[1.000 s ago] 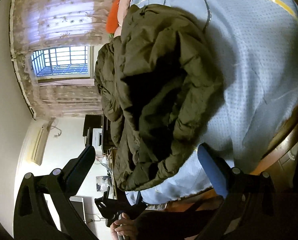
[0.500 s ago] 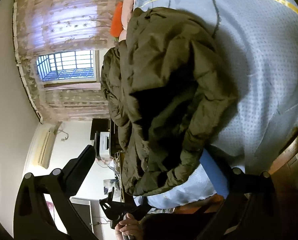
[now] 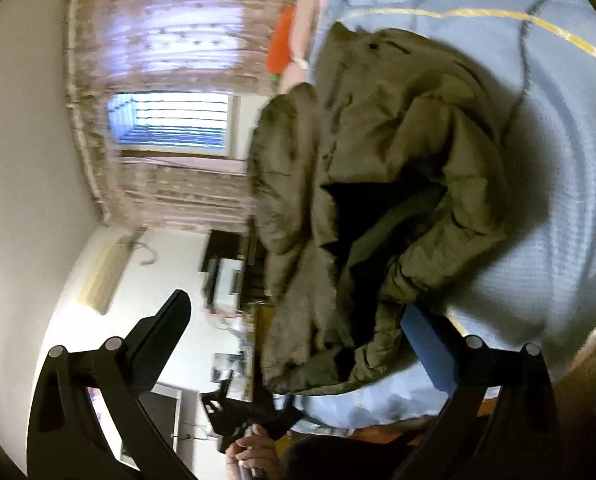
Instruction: Fold large clothes
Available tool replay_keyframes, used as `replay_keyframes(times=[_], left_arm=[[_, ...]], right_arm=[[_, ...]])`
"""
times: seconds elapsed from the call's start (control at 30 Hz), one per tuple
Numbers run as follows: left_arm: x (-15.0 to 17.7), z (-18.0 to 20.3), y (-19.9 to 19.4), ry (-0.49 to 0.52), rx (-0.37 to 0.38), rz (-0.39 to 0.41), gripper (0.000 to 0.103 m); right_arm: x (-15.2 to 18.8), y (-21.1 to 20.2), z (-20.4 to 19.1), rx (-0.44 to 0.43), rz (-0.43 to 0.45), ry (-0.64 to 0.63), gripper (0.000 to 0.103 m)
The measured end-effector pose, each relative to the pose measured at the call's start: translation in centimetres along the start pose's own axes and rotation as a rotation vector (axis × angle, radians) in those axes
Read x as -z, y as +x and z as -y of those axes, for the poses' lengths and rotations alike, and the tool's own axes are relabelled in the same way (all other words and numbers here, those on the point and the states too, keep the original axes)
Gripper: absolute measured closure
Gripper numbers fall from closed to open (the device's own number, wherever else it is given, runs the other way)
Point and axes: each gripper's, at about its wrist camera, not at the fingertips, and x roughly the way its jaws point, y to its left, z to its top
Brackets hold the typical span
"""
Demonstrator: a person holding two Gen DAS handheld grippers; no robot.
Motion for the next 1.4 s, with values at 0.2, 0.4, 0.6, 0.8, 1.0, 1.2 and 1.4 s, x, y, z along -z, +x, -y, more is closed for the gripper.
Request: replay_keyframes(times=[0.2, 0.4, 0.6, 0.8, 1.0, 1.2, 1.4], left_arm=[[0.4, -1.6, -0.1, -0.047, -0.059, 0.002, 0.002], [-0.8, -1.3, 0.0, -0.087, -0.035, 0.032, 0.002], [-1.4, 0.0, -0.3, -0.024, -0.011, 0.03, 0.002], [-2.6, -1.7, -2.0, -0.065, -0.01, 0.069, 0.002], [-3.8, -0.6, -3.0, 0.001, -0.024, 0.108, 0.002], [-4.4, -0.6, -3.2, 0.004, 0.0, 0.13, 0.002], [-4.7, -1.5, -2.4, -0.009, -0.042, 0.141, 0.018]], right_arm=[[0.4, 0.7, 1.2, 0.071, -0.013, 0.04, 0.001], [0.2, 2.1, -0.1, 0.046, -0.003, -0.016, 0.001], [-0.3, 1.1, 0.2, 0.016, 0.039, 0.008, 0.001], [-1.4, -1.0, 0.3, 0.043, 0.115, 0.002, 0.001], [-1.6, 0.0, 0.4, 0.084, 0.1, -0.04, 0.022], [-1.9, 1.3, 0.9, 0.09, 0.063, -0.032, 0.053], [-1.9, 1.1, 1.4, 0.105, 0.063, -0.024, 0.083]])
